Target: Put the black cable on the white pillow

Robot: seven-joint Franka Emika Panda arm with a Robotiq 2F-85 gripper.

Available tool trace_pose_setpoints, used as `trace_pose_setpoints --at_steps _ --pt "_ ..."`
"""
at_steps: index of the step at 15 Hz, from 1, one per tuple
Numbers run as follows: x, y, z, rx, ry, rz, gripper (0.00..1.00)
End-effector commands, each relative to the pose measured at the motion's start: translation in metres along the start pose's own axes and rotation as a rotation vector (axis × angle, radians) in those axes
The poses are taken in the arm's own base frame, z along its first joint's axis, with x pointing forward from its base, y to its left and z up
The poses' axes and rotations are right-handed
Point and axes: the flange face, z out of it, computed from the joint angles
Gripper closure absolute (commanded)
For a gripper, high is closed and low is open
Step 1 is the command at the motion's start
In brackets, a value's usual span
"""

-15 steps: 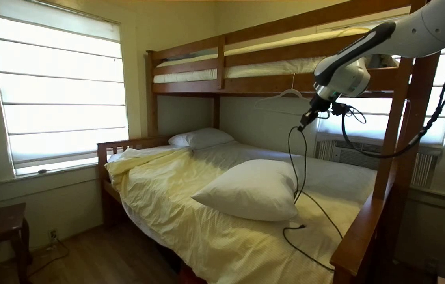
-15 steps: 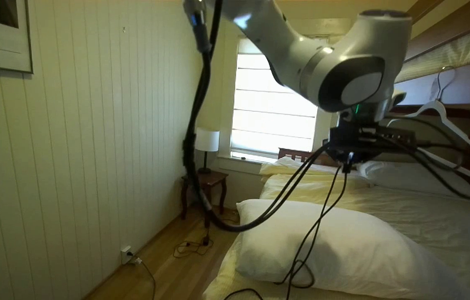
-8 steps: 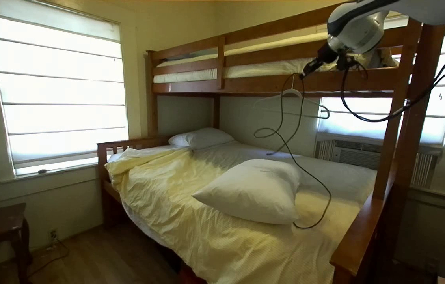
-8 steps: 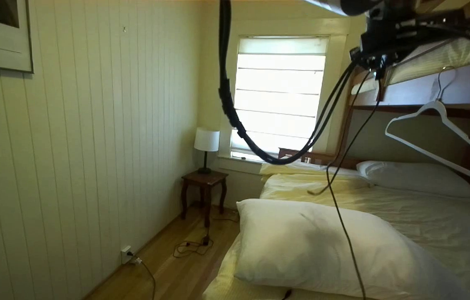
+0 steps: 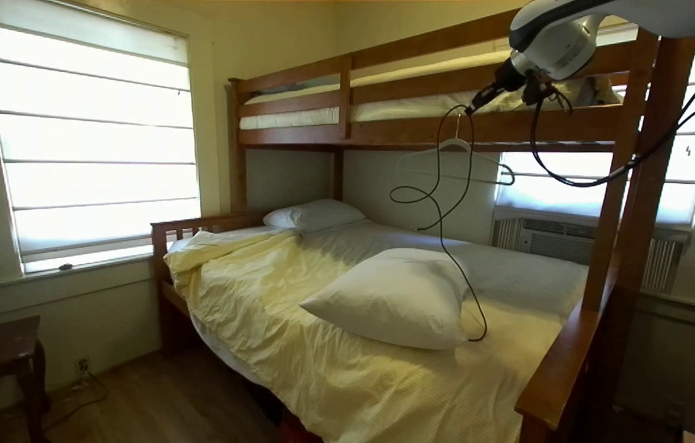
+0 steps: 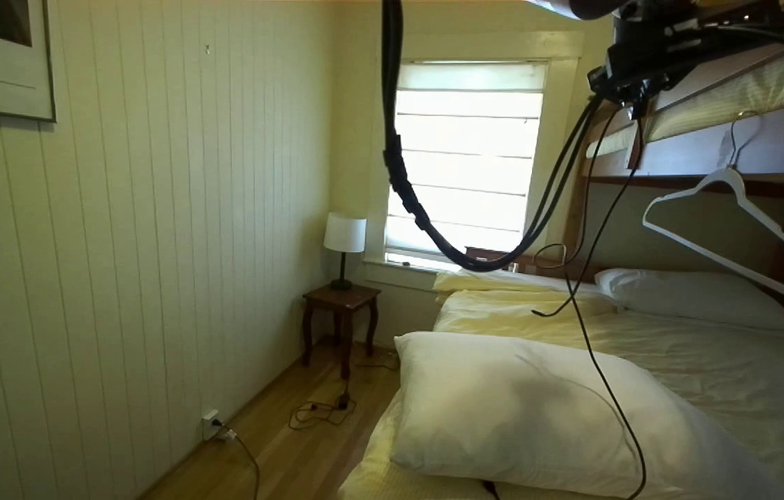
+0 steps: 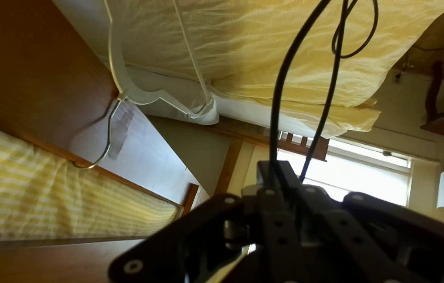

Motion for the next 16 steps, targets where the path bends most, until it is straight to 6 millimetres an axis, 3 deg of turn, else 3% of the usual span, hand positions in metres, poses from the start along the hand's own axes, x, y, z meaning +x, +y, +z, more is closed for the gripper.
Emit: trace_pose_setpoints --at_steps 1,6,8,11,12,14,16 --pt "0.022 -0.006 0.008 -0.033 0.033 0.062 0.99" --pt "0.083 -0.039 0.024 0.009 0.122 0.141 0.99" --pt "0.100 -0.056 0.048 0.022 0.104 0.166 0.99" --pt "0.097 -0.071 0.091 0.042 0.002 0.210 0.99" --pt "0.090 -0.073 0.068 0.057 0.044 0.183 0.95" --pt "0.087 -0.078 0.092 0.054 0.010 0.197 0.95" --pt "0.087 -0.077 0.100 0.049 0.007 0.201 0.95"
